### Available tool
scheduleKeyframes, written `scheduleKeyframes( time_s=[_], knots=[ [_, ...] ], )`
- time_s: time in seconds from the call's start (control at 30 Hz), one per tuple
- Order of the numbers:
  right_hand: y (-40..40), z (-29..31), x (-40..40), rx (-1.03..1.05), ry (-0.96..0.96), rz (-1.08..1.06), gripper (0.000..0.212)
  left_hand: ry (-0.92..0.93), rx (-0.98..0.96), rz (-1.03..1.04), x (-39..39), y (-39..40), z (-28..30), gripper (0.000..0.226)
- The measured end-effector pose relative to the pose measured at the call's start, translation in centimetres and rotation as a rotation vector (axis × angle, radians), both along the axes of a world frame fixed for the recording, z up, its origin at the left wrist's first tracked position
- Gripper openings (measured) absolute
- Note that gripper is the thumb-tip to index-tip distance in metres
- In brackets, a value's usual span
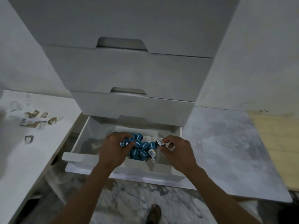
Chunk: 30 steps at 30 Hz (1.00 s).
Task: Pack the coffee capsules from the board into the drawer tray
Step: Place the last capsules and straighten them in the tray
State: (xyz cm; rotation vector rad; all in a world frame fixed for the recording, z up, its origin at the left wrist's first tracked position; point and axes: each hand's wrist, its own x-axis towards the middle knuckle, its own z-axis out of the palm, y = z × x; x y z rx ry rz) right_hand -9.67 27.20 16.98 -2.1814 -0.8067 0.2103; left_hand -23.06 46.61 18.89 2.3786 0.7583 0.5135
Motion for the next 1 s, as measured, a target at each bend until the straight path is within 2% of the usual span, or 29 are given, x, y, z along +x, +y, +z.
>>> scheduleKeyframes(
  time_s=[0.2, 0.33, 0.53, 0.8, 1.0],
  knots=[
    [3.4, -3.2, 2.5, -0.138, 0.003, 0.022, 0.016, 0.155, -0.012, -0.120, 4.6, 1.9, -3.2, 0.023],
    [5.0, -4.5, 4.2, -0.212, -0.059, 0.044, 0.019, 0.193, -0.007, -0.171, 7.4, 2.5, -5.2, 0.024],
    [6.7, -7.3, 5.9, -0.292, -0.092, 0.111, 0.014, 0.314, -0.014, -0.229, 10.2, 3.1, -8.8, 0.030],
    [6.5, -8.8, 6.6, -0.264, -0.051, 0.095, 0.013, 0.338, 0.000, -0.273, 11.5, 3.1, -9.8, 0.032],
    [7.2, -9.2, 6.8, -0.278, -0.111, 0.125, 0.015, 0.410, 0.010, -0.270, 11.5, 3.7, -10.9, 0.035]
  ],
)
